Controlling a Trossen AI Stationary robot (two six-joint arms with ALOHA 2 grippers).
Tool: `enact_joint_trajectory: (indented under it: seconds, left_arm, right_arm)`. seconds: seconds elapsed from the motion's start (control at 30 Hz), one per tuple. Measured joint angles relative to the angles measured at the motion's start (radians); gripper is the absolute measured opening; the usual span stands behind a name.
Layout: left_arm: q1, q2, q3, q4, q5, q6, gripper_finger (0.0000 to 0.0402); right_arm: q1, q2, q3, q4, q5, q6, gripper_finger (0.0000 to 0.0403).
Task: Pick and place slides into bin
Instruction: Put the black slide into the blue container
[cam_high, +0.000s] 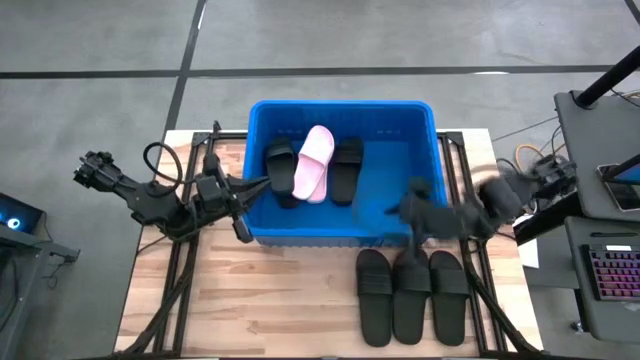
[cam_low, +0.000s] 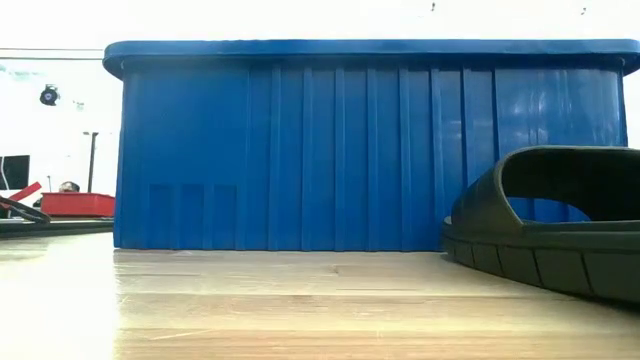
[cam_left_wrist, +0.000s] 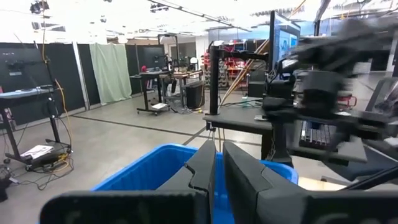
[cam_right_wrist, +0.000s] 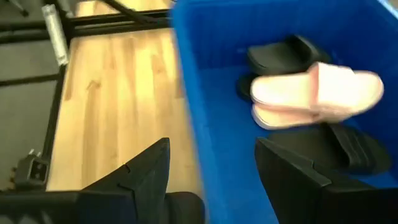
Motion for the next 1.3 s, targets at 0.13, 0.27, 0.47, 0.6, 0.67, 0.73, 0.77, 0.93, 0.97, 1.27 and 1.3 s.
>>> enact_joint_trajectory:
  seconds: [0.13,0.27,0.47,0.6,0.67,0.73,0.77,0.93,0.97,1.27,1.3]
  left_arm:
    - [0.000,0.002,-0.001,-0.002,0.000,-0.002,0.0015]
    - [0.000,0.002,-0.001,-0.002,0.000,-0.003,0.0015]
    - [0.000,0.007,-0.001,0.000,0.001,-0.006,0.0015]
    - [0.000,0.012,-0.002,0.000,0.003,-0.005,0.0015]
    - [0.000,0.014,-0.002,-0.002,0.004,-0.005,0.0015]
    - [-0.001,0.015,-0.002,-0.003,0.004,-0.008,0.0015]
    - [-0.001,0.016,-0.002,-0.001,0.004,-0.008,0.0015]
    - [-0.002,0.019,-0.003,-0.002,0.004,-0.008,0.0015]
    - [-0.002,0.020,-0.003,-0.001,0.004,-0.008,0.0015]
    - [-0.003,0.032,-0.003,-0.002,0.003,-0.009,0.0015]
    - [-0.003,0.034,-0.003,-0.002,0.004,-0.009,0.0015]
  right_arm:
    - [0.181,0.070,0.000,-0.004,0.142,0.049,0.0223]
    - [0.272,0.179,0.000,-0.022,0.164,0.132,0.0224]
    - [0.321,0.352,-0.001,-0.060,0.161,0.210,0.0224]
    - [0.322,0.455,-0.001,-0.060,0.125,0.267,0.0224]
    - [0.322,0.501,-0.001,-0.061,0.074,0.298,0.0224]
    - [0.322,0.546,-0.001,-0.060,0.032,0.303,0.0224]
    - [0.322,0.564,-0.001,-0.061,0.022,0.304,0.0224]
    - [0.322,0.642,-0.002,-0.062,0.016,0.304,0.0224]
    - [0.322,0.653,-0.002,-0.062,0.016,0.303,0.0224]
    - [0.321,0.762,-0.008,-0.144,0.089,0.329,0.0222]
    - [0.319,0.772,-0.008,-0.167,0.114,0.352,0.0221]
